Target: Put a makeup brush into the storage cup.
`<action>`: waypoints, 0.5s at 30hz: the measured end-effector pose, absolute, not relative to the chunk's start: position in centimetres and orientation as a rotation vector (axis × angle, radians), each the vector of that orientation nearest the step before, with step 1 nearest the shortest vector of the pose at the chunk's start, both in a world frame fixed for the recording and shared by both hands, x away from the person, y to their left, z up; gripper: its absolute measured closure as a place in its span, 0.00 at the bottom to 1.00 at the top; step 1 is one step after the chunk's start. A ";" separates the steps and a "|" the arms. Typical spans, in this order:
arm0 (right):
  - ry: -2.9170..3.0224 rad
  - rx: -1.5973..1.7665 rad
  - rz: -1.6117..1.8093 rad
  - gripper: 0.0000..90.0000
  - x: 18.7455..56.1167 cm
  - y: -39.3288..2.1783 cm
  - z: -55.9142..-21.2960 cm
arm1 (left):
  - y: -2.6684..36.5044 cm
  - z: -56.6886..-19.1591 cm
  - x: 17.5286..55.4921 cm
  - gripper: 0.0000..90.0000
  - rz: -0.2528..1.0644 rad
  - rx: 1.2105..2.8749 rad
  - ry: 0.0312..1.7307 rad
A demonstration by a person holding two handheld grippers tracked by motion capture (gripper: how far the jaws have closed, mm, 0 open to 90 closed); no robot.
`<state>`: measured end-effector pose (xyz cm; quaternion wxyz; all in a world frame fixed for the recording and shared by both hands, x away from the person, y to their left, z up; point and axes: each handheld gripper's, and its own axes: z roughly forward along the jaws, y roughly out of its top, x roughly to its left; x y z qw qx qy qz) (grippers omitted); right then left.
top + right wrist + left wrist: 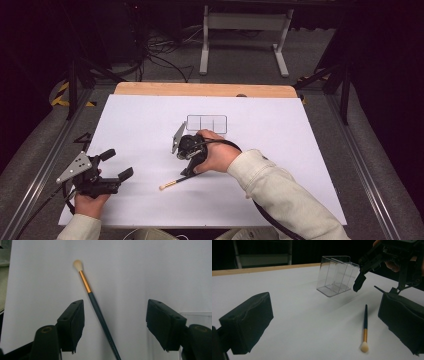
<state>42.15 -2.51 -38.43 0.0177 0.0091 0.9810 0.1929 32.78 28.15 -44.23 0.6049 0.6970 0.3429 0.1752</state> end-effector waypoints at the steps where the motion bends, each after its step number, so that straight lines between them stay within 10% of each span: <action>1: 3.051 0.030 0.586 0.38 42.2 -2.4 -38.6 | 28.2 -44.2 32.8 0.00 0.406 1.612 0.794; 15: 3.103 -0.042 0.441 0.53 42.4 -2.1 -40.6 | 28.1 -44.3 32.8 0.00 0.401 1.613 0.797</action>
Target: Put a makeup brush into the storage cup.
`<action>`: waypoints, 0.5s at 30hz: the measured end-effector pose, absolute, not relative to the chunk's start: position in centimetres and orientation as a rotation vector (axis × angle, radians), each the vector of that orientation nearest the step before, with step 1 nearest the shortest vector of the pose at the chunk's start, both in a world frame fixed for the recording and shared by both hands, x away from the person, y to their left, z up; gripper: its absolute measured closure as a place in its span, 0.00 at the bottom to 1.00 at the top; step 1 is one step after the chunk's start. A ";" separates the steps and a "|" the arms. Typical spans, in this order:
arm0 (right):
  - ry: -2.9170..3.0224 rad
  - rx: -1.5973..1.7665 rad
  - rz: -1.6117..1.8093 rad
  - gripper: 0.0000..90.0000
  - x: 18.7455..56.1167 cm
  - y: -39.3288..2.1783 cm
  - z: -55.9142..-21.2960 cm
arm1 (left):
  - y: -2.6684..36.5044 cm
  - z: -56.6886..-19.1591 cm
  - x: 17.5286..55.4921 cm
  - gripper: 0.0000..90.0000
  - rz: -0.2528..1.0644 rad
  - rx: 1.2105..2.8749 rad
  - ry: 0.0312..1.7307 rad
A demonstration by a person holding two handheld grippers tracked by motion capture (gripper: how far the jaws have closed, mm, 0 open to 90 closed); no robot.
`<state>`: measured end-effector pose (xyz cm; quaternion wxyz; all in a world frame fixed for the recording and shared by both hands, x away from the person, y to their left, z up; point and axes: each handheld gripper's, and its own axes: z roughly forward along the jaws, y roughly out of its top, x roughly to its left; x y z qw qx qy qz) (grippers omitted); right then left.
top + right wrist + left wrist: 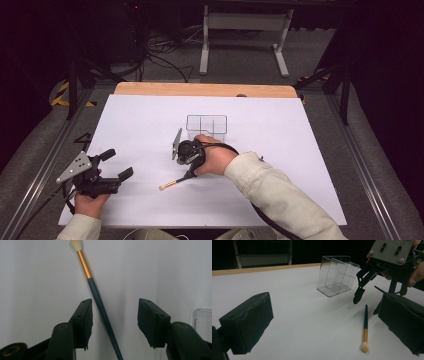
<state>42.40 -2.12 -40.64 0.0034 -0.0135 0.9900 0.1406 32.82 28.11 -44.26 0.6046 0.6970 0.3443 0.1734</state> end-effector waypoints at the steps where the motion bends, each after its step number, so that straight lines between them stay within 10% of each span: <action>1: 3.104 -0.048 0.425 0.53 42.4 -2.1 -40.7 | 28.1 -44.3 32.8 0.00 0.399 1.617 0.795; 15: 3.131 -0.115 0.283 0.62 41.8 -0.9 -42.3 | 28.0 -44.3 32.9 0.00 0.396 1.615 0.786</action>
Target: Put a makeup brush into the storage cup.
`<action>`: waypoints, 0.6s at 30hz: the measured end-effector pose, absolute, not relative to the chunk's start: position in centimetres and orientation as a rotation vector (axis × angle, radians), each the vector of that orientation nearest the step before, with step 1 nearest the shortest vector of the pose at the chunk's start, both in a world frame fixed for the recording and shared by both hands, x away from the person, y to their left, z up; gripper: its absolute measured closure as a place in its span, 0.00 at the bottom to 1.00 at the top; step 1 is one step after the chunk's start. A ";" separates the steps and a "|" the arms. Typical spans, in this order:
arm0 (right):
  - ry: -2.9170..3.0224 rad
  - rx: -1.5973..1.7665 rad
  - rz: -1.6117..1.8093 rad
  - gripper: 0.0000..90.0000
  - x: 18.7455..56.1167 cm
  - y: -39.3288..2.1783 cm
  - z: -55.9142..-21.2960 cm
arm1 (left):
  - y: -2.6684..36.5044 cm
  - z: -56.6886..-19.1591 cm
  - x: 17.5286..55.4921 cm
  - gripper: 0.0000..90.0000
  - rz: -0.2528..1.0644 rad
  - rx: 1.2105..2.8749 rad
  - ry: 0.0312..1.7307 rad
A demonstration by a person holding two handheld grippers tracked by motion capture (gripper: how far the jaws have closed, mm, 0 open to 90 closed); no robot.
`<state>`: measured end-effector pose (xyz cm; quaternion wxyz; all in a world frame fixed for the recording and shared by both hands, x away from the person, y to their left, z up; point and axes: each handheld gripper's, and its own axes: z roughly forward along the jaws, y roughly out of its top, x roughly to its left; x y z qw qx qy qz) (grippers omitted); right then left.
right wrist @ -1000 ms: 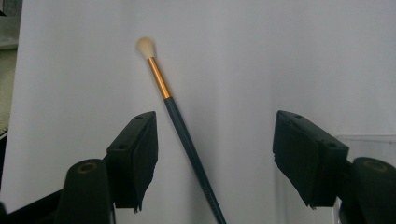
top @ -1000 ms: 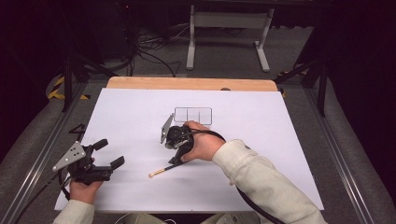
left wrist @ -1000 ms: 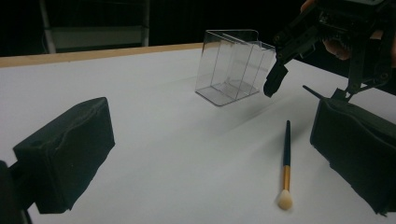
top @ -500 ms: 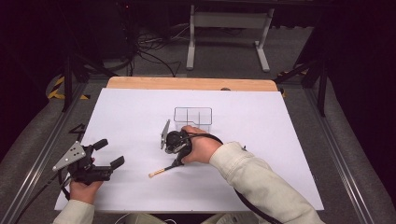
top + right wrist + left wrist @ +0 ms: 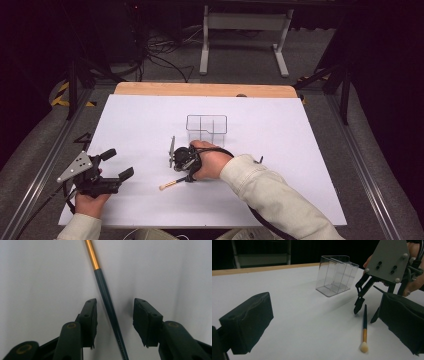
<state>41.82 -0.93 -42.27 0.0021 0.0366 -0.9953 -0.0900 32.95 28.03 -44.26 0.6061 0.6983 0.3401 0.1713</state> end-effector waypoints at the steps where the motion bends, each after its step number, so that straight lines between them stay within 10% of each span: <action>1: -3.123 0.119 -0.278 0.63 41.8 -0.9 -42.4 | 28.0 -44.3 32.9 0.00 0.396 1.615 0.786; 18: -3.114 0.153 -0.183 0.93 41.2 -0.1 -42.4 | 28.1 -44.3 33.0 0.00 0.389 1.612 0.790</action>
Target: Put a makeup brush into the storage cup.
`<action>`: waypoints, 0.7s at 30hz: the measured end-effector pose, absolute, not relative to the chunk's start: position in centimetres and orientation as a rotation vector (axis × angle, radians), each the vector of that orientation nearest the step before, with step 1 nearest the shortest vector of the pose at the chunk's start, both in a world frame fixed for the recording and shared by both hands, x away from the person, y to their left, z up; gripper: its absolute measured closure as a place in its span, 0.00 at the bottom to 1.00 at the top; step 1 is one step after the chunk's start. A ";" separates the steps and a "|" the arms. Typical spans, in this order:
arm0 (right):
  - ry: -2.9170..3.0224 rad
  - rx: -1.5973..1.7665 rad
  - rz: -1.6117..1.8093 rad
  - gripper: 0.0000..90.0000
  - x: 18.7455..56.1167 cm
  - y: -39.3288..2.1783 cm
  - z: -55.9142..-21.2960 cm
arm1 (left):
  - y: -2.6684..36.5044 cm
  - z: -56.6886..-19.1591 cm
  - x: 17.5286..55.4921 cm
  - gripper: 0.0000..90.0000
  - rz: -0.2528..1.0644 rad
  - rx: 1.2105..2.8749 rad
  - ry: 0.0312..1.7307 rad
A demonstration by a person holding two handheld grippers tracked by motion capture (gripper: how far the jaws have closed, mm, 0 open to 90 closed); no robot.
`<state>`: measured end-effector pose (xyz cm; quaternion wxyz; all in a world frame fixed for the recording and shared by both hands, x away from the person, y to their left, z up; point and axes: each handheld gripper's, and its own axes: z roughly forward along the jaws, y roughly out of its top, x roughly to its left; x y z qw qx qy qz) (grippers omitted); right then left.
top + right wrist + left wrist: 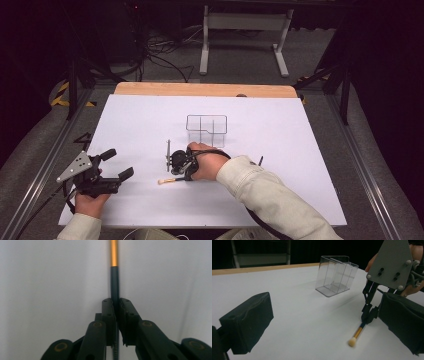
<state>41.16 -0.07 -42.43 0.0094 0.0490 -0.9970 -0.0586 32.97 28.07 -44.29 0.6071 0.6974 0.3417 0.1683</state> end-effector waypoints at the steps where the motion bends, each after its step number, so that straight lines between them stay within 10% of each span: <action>1: -3.117 0.146 -0.177 0.93 41.1 0.0 -42.4 | 28.1 -44.3 33.0 0.00 0.389 1.612 0.790; 21: -3.097 0.090 -0.274 0.93 41.1 -0.9 -40.2 | 28.2 -44.3 33.0 0.00 0.394 1.606 0.796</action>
